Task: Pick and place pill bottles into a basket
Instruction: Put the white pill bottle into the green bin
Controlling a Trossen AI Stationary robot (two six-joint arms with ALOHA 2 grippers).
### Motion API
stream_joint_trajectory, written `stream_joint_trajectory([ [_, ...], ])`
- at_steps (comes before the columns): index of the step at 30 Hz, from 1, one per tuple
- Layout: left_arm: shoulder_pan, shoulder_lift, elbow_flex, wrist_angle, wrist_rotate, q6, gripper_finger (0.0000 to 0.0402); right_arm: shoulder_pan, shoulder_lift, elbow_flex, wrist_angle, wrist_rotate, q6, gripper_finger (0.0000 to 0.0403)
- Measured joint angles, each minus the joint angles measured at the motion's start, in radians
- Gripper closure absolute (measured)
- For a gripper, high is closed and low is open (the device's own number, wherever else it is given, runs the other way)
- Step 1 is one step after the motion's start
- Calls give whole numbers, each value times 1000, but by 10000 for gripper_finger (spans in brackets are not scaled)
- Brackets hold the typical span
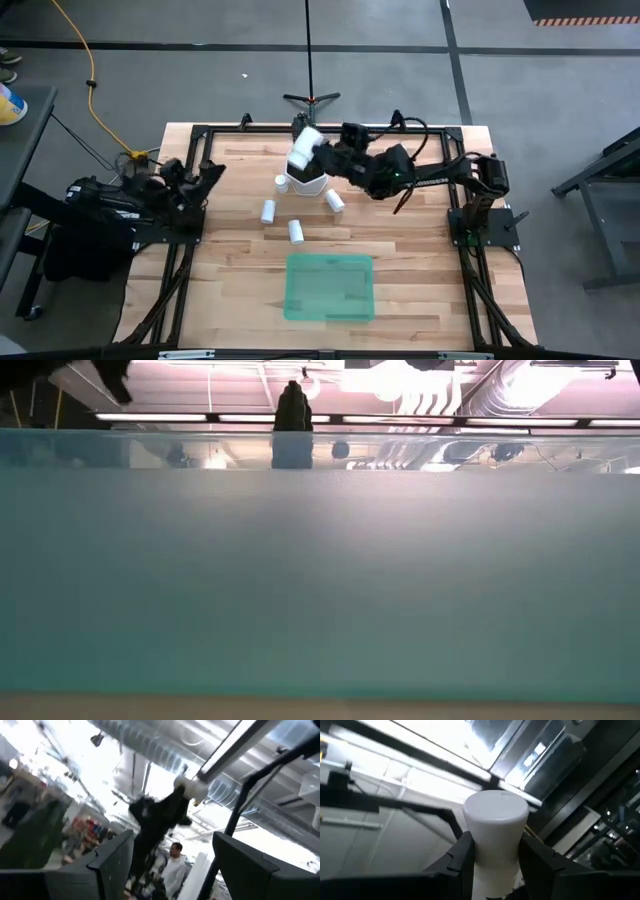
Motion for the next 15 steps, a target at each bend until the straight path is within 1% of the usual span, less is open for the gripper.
stream_joint_trajectory([
  [3,0,53,101,-48,31,66,96,0,7,-1,-24,-19,-35,285],
  [6,0,136,218,-95,72,116,96,-13,8,-1,-30,-23,-50,285],
  [13,0,407,504,-215,164,175,96,-28,7,-1,-52,-70,-59,285],
  [15,0,477,582,-281,194,170,96,-28,7,-1,-61,-91,-59,285],
])
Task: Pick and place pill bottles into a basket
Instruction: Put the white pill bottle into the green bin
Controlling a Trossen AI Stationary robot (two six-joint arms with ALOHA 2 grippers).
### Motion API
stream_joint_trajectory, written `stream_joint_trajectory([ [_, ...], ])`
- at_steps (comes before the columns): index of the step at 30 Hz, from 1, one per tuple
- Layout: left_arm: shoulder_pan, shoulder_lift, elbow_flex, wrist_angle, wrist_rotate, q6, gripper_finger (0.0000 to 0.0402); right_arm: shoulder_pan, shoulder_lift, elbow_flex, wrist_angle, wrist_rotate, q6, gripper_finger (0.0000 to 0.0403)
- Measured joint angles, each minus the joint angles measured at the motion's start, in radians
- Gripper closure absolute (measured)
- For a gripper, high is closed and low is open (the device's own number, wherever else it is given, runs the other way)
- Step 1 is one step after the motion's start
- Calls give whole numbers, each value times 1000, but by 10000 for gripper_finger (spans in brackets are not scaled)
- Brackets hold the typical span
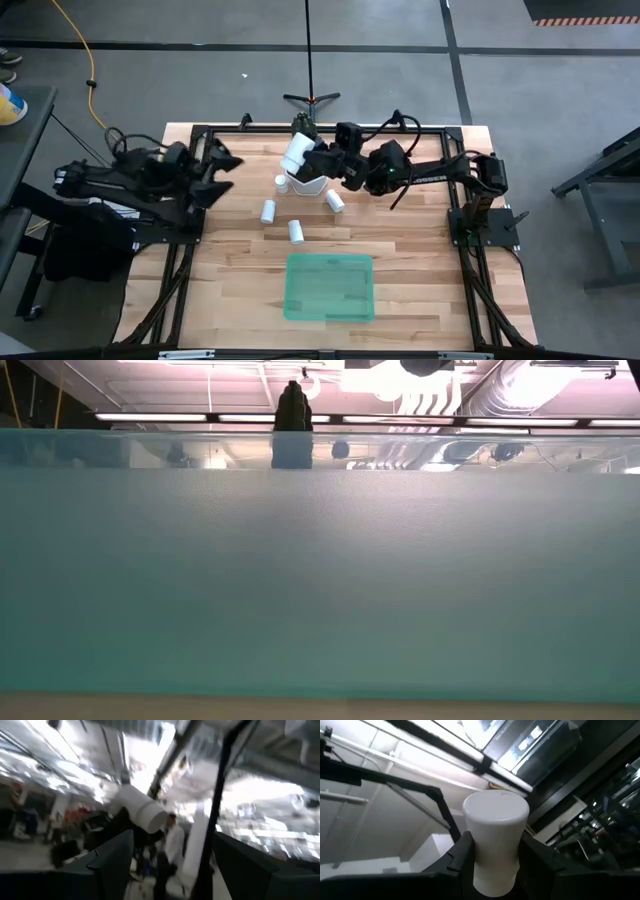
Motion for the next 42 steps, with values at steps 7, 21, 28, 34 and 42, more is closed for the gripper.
stream_joint_trajectory([
  [7,0,205,272,-376,64,-31,96,2,0,0,-66,-69,-2,285],
  [21,0,347,496,-628,19,5,96,14,-1,0,-121,-168,19,284],
  [28,0,347,496,-648,10,-80,96,12,-5,1,-226,-193,-4,284],
  [34,-1,367,494,-646,13,-154,96,5,-6,2,-284,-223,-32,284],
  [42,-1,369,494,-637,20,-254,96,-2,-6,3,-345,-238,-62,284],
])
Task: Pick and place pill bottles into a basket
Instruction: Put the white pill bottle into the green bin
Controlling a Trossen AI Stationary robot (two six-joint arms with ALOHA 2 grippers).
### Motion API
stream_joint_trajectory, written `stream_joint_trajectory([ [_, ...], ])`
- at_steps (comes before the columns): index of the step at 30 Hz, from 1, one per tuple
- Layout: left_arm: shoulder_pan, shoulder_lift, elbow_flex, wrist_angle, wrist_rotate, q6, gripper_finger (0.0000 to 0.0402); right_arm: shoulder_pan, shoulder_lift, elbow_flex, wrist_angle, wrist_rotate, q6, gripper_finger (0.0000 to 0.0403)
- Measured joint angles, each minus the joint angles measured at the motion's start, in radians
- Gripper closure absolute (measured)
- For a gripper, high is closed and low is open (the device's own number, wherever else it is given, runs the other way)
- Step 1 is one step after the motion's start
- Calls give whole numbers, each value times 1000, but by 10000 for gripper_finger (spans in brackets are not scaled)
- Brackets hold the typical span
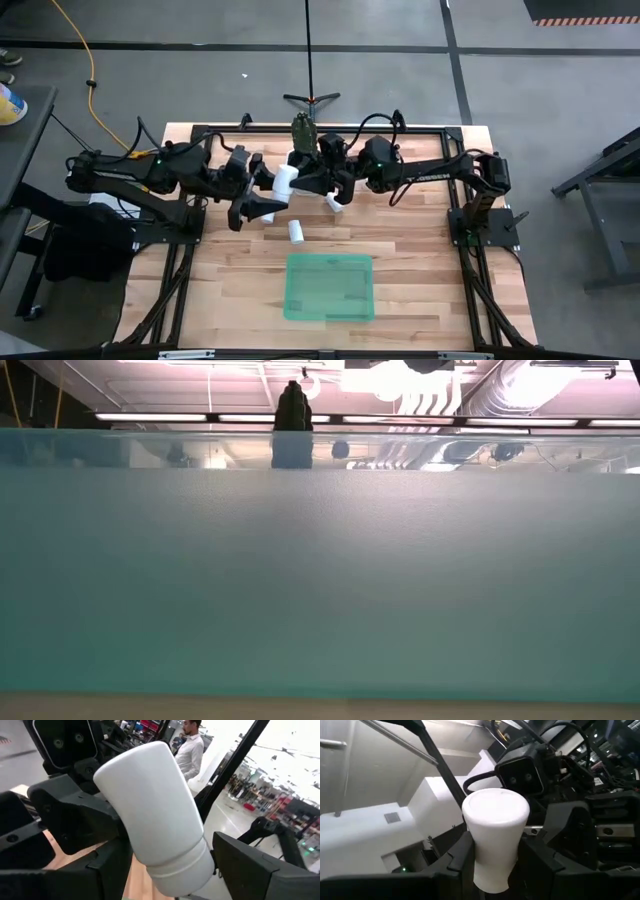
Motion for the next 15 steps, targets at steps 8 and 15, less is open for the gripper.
stream_joint_trajectory([
  [8,0,0,0,-8,-51,-79,96,-19,1,0,-41,-26,-16,284],
  [15,0,0,0,-32,-99,-124,104,-19,3,-1,-48,-34,-27,284],
])
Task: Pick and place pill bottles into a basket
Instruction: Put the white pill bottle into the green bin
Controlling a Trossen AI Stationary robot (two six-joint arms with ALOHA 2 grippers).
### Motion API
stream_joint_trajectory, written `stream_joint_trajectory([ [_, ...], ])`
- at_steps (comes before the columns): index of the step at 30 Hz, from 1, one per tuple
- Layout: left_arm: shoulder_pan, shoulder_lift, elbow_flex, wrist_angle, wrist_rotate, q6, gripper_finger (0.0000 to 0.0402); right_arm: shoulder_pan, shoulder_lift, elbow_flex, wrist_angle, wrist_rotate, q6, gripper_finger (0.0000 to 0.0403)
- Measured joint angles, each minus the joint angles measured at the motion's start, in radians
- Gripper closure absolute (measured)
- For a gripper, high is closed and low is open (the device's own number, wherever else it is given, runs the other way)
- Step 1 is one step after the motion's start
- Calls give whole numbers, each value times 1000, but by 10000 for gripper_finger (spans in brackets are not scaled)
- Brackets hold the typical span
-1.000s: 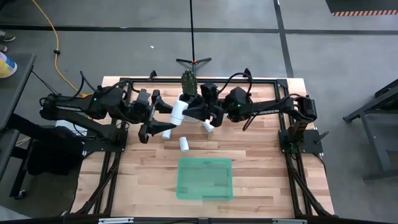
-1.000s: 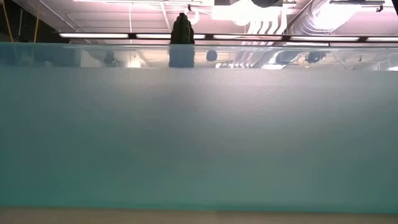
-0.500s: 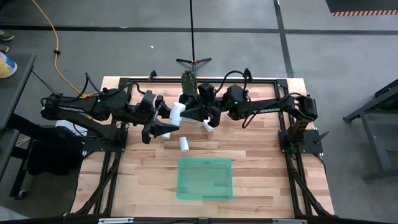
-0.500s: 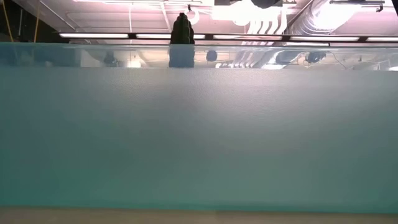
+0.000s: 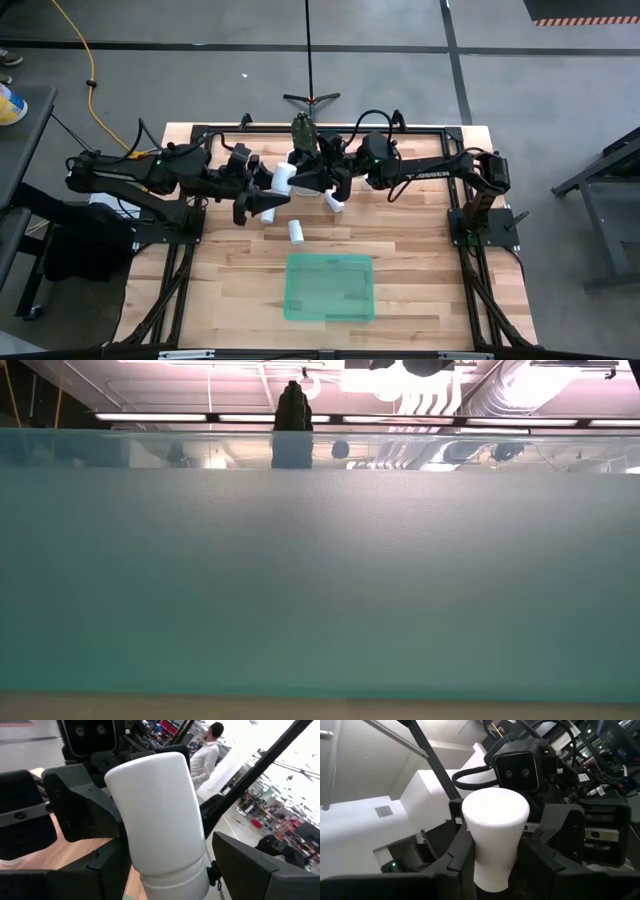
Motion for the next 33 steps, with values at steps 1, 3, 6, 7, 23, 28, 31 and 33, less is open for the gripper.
stream_joint_trajectory([
  [1,0,0,0,-2,-5,-3,109,0,0,0,0,0,-1,284],
  [3,0,0,0,-13,-15,-17,125,0,0,0,-1,-3,-6,284],
  [6,0,0,0,-22,-28,-19,161,-5,1,0,-2,-11,-8,284],
  [7,0,0,0,-24,-32,-23,174,-5,1,0,-2,-11,-10,284],
  [23,1,-2,2,-101,-8,-18,193,-7,3,-3,-5,-32,-20,284],
  [28,1,-2,2,-112,-6,-8,193,-12,5,-3,19,-53,-23,265],
  [31,2,-1,2,-117,-5,3,193,-25,5,-3,22,-75,-26,235],
  [33,2,-1,2,-118,-7,4,193,-33,3,-3,30,-89,-32,209],
])
